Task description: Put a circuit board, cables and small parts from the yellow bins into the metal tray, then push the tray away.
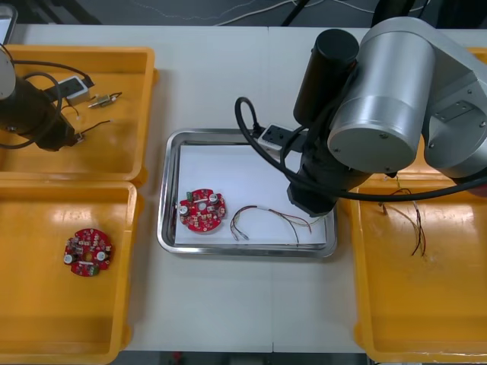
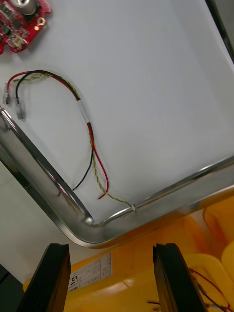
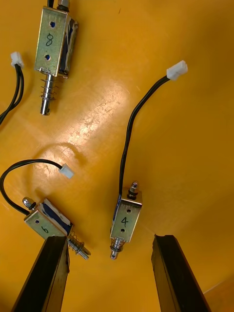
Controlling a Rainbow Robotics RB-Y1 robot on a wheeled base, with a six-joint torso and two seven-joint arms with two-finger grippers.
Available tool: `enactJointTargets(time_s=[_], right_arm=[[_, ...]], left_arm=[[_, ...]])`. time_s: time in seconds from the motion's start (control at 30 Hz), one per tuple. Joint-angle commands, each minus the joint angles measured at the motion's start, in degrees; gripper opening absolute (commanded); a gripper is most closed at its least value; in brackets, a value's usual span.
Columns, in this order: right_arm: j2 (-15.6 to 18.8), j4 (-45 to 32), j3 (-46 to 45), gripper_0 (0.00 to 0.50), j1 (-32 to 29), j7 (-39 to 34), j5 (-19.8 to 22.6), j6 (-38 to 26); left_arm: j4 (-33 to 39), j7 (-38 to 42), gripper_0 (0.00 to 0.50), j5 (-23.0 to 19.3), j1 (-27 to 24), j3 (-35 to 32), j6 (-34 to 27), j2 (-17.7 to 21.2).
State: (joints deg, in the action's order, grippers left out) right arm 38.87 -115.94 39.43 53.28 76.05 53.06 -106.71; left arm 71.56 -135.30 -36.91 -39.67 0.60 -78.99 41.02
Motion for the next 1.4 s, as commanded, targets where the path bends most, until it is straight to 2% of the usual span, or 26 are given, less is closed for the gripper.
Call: enactJointTargets(time_s=[0.03,0.27,0.47,0.83,1.23,1.3,1.37,1.4], right_arm=[[2.44,-1.75,-5.59,0.5,1.74,-8.38,1.34,-3.29],[4.38,-1.84,-10.6,0.5,0.77,-16.9,3.72,-3.29],[6.75,-3.51,-17.28,0.5,-3.45,-23.32,5.47,-3.29],[12.46,-9.75,-25.54,0.5,-11.8,-35.62,5.47,-3.29],[14.31,-9.48,-33.01,0.5,-14.96,-48.02,4.42,-3.29],[14.4,-9.04,-33.89,0.5,-15.05,-49.42,3.98,-3.29],[14.66,-8.52,-35.12,0.5,-15.4,-51.53,3.63,-3.29],[14.66,-8.34,-35.56,0.5,-15.58,-52.06,3.54,-3.29]], left_arm=[[0.16,-6.2,0.5,1.23,-2.61,0.46,1.03,-1.29],[-0.37,-7.44,0.5,1.41,-2.52,0.46,1.83,-2.17],[-1.51,-8.4,0.5,1.49,-2.52,0.46,2.0,-2.61],[-2.04,-9.37,0.5,1.67,-1.82,0.46,2.44,-2.61],[-2.48,-9.54,0.5,2.2,-0.85,0.46,3.93,-2.7],[-2.65,-9.63,0.486,2.28,-0.76,0.46,3.93,-2.79],[-3.01,-9.63,0.431,2.28,-0.85,0.46,4.02,-2.96],[-3.18,-9.63,0.425,2.28,-0.76,0.46,4.11,-3.05]])
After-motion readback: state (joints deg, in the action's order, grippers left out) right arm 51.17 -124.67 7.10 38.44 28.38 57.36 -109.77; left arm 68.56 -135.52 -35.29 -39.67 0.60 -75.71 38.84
